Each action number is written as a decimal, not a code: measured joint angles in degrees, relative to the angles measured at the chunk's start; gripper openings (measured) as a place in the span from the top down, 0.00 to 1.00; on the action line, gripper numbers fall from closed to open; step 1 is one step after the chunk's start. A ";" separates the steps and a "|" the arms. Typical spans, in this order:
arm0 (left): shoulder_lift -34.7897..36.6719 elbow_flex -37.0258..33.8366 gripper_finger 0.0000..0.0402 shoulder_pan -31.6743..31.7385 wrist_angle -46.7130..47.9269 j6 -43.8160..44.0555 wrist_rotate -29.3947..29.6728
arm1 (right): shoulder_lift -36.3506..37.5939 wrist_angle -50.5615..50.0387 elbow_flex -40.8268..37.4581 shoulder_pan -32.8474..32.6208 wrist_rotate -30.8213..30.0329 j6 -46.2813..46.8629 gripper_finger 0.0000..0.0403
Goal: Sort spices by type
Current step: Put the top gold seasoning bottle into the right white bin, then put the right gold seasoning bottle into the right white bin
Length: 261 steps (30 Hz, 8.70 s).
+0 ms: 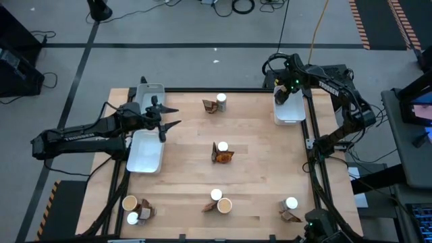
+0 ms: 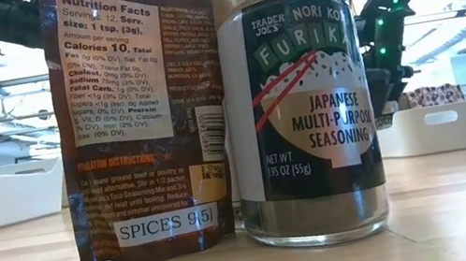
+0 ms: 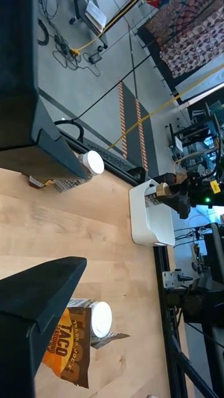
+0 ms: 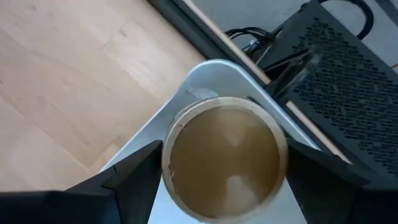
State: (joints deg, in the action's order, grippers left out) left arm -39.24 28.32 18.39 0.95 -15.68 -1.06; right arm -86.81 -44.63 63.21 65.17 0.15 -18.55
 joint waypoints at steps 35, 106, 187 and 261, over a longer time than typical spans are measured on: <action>0.00 3.13 0.46 -10.40 0.48 3.19 -7.71 | 2.19 -19.32 16.99 -42.35 5.14 26.60 0.24; 0.00 3.15 0.46 -29.70 7.12 7.89 -5.49 | -42.09 -24.75 64.97 -94.88 -3.50 54.98 0.25; 0.00 3.15 0.46 -29.68 7.74 7.91 -4.67 | -39.64 -23.28 54.59 -92.72 -3.19 62.41 0.38; -1.88 -5.22 0.46 -5.99 -7.79 -1.12 -1.97 | 15.89 -30.02 13.84 -16.83 -11.83 26.13 0.38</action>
State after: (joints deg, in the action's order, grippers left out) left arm -41.12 23.09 12.40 -6.84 -16.80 -3.03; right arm -70.91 -74.65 77.06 48.34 -11.68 7.58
